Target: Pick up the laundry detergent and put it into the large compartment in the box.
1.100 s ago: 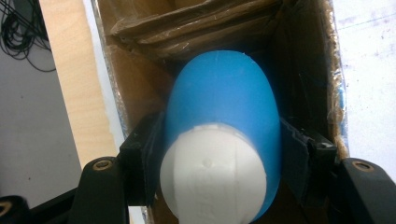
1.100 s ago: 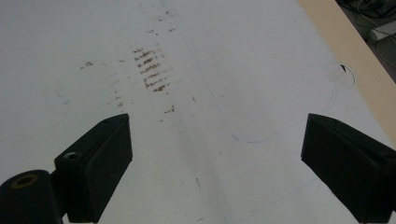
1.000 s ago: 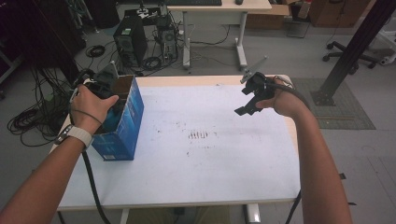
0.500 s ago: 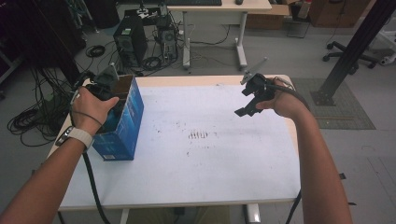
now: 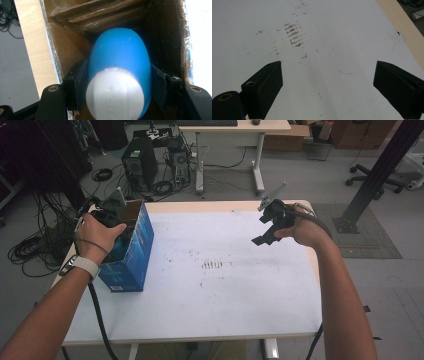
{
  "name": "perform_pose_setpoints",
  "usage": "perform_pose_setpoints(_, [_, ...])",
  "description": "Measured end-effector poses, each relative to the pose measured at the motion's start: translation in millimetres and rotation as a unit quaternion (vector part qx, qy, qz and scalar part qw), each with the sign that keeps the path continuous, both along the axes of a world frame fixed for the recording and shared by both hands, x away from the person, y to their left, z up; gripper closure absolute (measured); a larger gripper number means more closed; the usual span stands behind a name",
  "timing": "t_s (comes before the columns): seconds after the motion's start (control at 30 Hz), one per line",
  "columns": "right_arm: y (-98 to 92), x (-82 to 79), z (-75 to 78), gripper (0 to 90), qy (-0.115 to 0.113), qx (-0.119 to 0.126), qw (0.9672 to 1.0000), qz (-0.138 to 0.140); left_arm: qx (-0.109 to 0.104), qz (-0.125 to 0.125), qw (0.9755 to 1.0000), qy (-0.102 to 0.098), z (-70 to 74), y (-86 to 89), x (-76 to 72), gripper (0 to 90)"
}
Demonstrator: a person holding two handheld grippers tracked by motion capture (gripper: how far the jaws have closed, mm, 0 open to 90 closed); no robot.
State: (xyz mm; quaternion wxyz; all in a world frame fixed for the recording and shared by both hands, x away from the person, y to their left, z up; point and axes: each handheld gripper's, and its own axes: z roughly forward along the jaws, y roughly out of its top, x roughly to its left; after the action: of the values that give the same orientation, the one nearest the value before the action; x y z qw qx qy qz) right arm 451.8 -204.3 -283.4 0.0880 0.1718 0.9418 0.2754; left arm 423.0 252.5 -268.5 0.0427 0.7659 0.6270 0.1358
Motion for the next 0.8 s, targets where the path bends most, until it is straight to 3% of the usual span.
perform_pose_setpoints(0.8, [0.8,-0.2,-2.7,9.1,0.003,-0.003,1.0,0.001,-0.008,-0.007,0.9999,0.003,-2.4,4.5,0.9,22.3])
